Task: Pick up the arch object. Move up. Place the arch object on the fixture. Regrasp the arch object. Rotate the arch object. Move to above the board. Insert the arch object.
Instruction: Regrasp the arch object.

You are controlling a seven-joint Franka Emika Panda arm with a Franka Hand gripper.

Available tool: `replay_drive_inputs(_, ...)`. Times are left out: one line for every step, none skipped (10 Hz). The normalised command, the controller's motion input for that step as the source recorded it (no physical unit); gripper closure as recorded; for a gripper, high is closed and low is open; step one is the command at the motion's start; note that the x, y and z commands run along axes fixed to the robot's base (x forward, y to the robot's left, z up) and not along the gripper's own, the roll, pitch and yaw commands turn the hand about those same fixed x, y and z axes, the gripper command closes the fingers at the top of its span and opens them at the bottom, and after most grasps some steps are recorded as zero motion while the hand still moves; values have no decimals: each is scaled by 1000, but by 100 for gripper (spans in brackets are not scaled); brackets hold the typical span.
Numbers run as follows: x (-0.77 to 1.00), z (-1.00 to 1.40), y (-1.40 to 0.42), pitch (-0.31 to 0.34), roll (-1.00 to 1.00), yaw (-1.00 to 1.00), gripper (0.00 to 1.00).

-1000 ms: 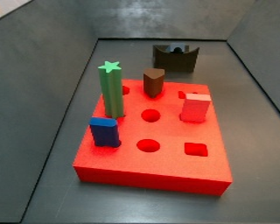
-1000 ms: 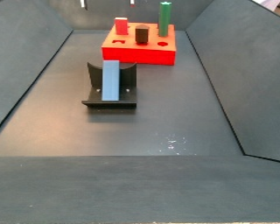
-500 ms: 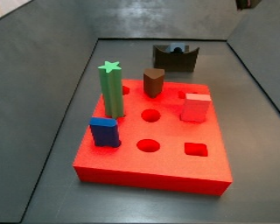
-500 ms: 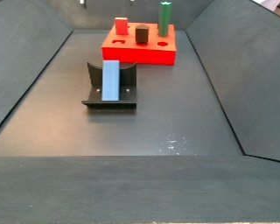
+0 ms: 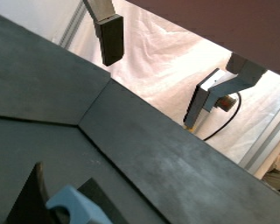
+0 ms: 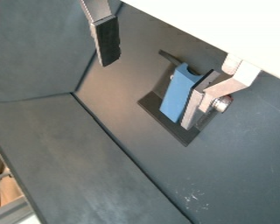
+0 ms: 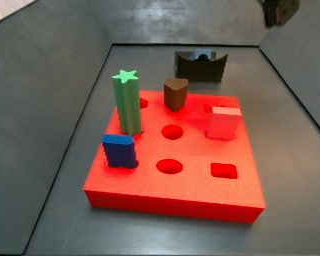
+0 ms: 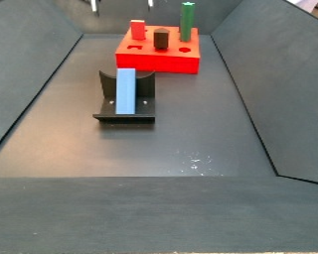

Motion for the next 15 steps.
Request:
replay_drive_inputs(41, -1000, 70, -34, 78, 92, 0)
replay_drive_inputs(51, -1000, 65, -63, 61, 79, 0)
replay_drive_inputs(54, -1000, 65, -69, 61, 71, 0)
replay_drive_inputs(66, -1000, 56, -84, 63, 42, 0)
replay_drive_inputs(71, -1000, 53, -85, 65, 33, 0)
replay_drive_inputs(81, -1000, 48, -80, 72, 11, 0)
replay_drive_inputs(92, -1000, 41, -68, 70, -1, 0)
replay_drive_inputs(102, -1000, 35, -56, 69, -10, 0)
replay_drive_inputs(103, -952, 28, -42, 71, -11, 0)
replay_drive_inputs(98, -809, 19, -33, 72, -11, 0)
replay_drive_inputs(84, -668, 12, -27, 77, -8, 0)
replay_drive_inputs(74, -535, 6, -29, 75, -2, 0)
replay_drive_inputs(63, -349, 7, -29, 69, 9, 0)
replay_drive_inputs(64, -210, 5, -25, 68, 12, 0)
replay_drive_inputs(0, 0, 0, 0, 0, 0, 100)
